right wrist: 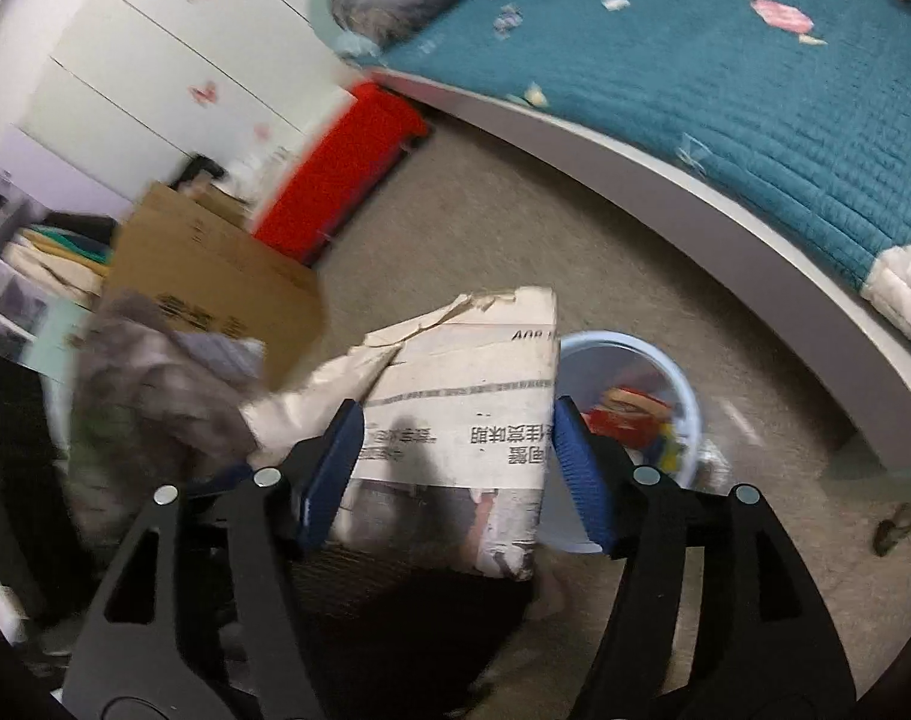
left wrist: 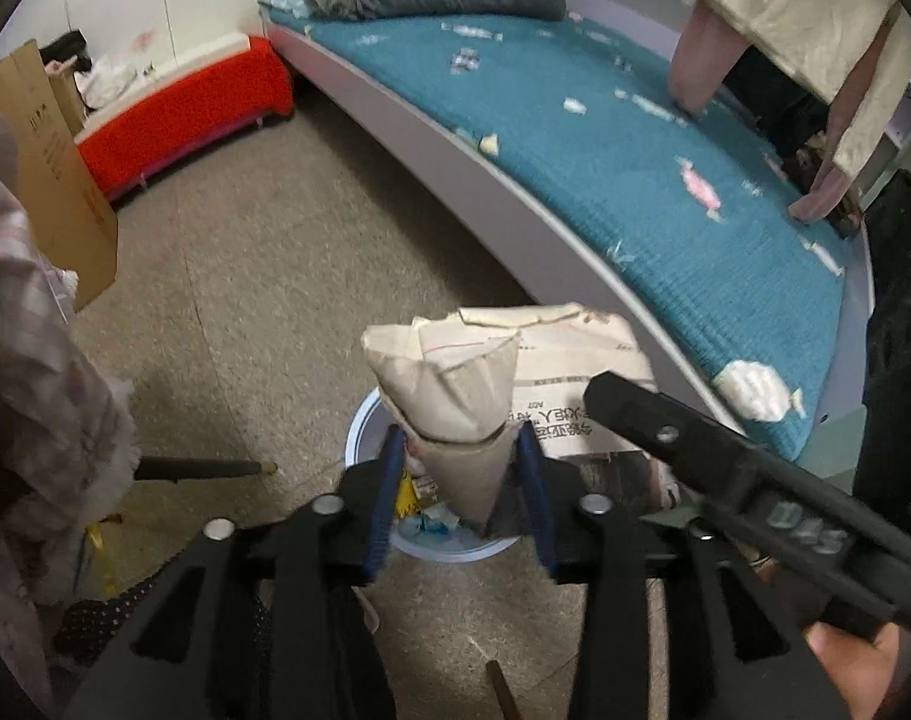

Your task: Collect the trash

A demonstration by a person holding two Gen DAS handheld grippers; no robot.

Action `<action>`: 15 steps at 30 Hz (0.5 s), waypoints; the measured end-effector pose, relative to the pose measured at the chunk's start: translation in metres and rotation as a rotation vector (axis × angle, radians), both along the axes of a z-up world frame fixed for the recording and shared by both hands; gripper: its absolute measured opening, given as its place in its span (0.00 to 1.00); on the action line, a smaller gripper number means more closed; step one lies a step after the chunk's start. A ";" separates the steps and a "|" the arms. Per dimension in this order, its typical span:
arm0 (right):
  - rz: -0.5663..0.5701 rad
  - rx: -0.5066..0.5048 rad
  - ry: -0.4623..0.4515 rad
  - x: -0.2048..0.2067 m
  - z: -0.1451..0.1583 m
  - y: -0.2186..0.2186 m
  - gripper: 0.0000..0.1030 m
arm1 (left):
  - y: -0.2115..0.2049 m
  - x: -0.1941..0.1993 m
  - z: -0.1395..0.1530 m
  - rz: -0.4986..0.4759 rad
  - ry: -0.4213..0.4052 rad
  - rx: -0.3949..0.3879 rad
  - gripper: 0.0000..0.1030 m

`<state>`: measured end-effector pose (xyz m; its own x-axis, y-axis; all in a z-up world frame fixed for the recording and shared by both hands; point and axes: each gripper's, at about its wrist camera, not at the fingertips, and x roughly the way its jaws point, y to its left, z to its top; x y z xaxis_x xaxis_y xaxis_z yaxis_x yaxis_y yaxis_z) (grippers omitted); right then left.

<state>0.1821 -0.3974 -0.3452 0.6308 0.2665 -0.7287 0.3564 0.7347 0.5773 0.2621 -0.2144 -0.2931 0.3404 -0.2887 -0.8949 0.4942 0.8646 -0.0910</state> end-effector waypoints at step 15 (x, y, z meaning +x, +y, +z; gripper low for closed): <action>0.074 -0.097 0.100 -0.011 -0.013 0.019 0.68 | 0.026 -0.001 -0.001 0.074 -0.030 0.129 0.72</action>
<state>0.1709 -0.3781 -0.3577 0.5355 0.2345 -0.8113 0.3514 0.8117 0.4665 0.2607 -0.1883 -0.2945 0.3840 -0.1448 -0.9119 0.4296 0.9022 0.0377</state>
